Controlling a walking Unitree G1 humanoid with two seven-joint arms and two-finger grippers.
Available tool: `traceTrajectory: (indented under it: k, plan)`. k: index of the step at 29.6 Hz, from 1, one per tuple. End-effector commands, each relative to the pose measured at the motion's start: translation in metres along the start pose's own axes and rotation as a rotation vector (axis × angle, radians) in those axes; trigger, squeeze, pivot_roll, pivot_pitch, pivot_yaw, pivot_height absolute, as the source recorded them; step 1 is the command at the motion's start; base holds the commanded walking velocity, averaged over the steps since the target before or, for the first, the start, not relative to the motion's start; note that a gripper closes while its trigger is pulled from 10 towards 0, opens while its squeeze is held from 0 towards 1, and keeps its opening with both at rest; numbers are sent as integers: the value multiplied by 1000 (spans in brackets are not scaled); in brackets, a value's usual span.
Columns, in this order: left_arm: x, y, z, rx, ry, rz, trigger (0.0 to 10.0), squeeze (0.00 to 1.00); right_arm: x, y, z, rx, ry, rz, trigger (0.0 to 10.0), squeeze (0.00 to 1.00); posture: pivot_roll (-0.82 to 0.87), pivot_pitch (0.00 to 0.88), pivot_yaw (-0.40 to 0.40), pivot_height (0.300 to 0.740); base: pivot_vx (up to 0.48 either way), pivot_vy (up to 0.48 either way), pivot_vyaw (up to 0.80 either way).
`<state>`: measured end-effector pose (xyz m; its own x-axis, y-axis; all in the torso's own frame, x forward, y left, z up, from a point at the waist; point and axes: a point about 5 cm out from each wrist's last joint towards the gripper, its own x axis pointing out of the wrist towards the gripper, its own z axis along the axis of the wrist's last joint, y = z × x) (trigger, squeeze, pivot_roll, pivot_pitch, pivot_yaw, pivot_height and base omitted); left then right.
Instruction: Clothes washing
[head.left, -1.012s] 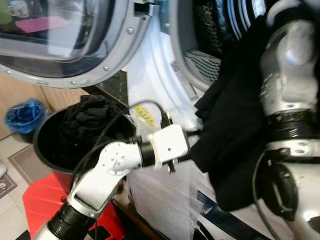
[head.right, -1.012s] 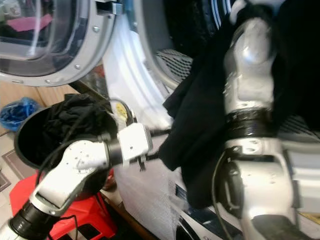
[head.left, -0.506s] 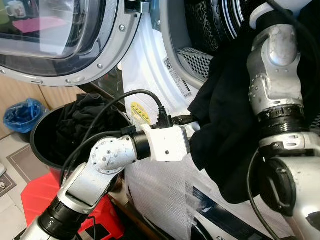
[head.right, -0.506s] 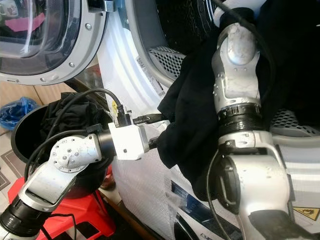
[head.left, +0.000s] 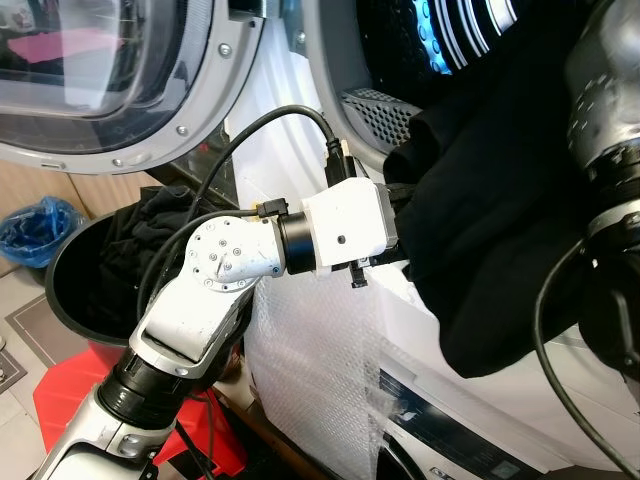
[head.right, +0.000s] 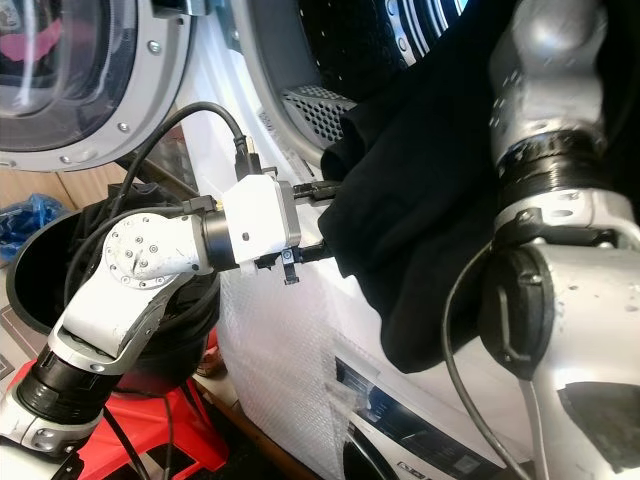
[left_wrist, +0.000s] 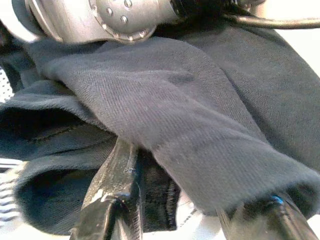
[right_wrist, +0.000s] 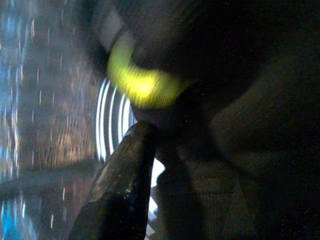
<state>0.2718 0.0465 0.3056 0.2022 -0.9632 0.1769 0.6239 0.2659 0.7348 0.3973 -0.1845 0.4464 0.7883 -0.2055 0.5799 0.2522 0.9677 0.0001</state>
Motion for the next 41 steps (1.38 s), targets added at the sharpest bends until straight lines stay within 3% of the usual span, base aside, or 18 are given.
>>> traceTrajectory:
  k: [1, 3, 5, 9, 13, 17, 18, 19, 22, 24, 25, 28, 30, 32, 37, 38, 39, 41]
  plan:
    - [-1, -4, 2, -38, -15, -21, 10000, 0, -5, 5, -22, -72, 94, 98, 10000, 0, 197, 137, -103, 740, 0, 0, 0]
    - [-2, -5, 3, -58, -22, -24, 10000, 0, -10, 16, -34, -179, 144, 234, 10000, 0, 194, 137, -99, 740, 0, 0, 0]
    - [-5, -5, 5, -79, -26, -13, 10000, 0, -18, 27, -46, -433, 130, 425, 10000, 0, 195, 138, -100, 740, 0, 0, 0]
    - [-5, -6, 5, -79, -17, -7, 10000, 0, -20, 20, -47, -630, 101, 558, 10000, 0, 201, 139, -105, 740, 0, 0, 0]
    - [-7, -8, 6, -93, -11, 0, 10000, 0, -22, -5, -33, -819, 43, 764, 10000, 0, 196, 146, -111, 740, 0, 0, 0]
    - [-7, -11, 5, -101, -7, -1, 10000, 0, -17, -14, -14, -573, 47, 781, 10000, 0, 185, 148, -111, 740, 0, 0, 0]
    - [-7, -11, 5, -107, -7, -1, 10000, 0, -12, -18, -8, -361, 100, 733, 10000, 0, 173, 146, -109, 740, 0, 0, 0]
    - [-7, -11, 5, -107, -7, -1, 10000, 0, -12, -18, -8, -361, 100, 733, 10000, 0, 173, 146, -109, 740, 0, 0, 0]
    - [-6, -13, 5, -113, -9, -2, 10000, 0, -10, -20, -13, -146, 207, 704, 10000, 0, 168, 150, -109, 740, 0, 0, 0]
    - [-4, -14, 4, -117, -9, -2, 10000, 0, -12, -21, -18, -15, 292, 723, 10000, 416, 162, 154, -114, 740, 0, 0, 0]
    - [-4, -14, 4, -117, -9, -2, 10000, 0, -13, -21, -19, 89, 350, 737, 10000, 1000, 161, 156, -120, 740, 0, 0, 0]
    - [-4, -15, 4, -120, -8, 4, 10000, 0, -19, -19, -22, 205, 430, 804, 10000, 1000, 161, 164, -127, 740, 0, 0, 0]
    - [-5, -17, 4, -124, -1, 11, 10000, 0, -39, -11, 1, 499, 416, 1007, 10000, 1000, 159, 175, -147, 740, 0, 0, 0]
    - [-6, -18, 3, -127, 4, 16, 10000, 0, -50, -11, 18, 606, 355, 1078, 10000, 1000, 159, 180, -152, 740, 0, 0, 0]
    - [-7, -21, 3, -134, 7, 23, 10000, 0, -73, -21, 47, 683, 136, 1146, 10000, 1000, 155, 186, -165, 740, 0, 0, 0]
    - [-7, -21, 3, -136, 7, 25, 10000, 0, -79, -24, 50, 698, 86, 1132, 10000, 400, 156, 190, -167, 740, 0, 0, 0]
    - [-8, -21, 3, -138, 8, 30, 10000, 0, -95, -30, 53, 746, -8, 1103, 10000, 0, 161, 194, -160, 740, 0, 0, 0]
    - [-9, -22, 3, -138, 13, 29, 10000, 0, -115, -31, 51, 750, -69, 1105, 10000, 0, 162, 193, -154, 740, 0, 0, 0]
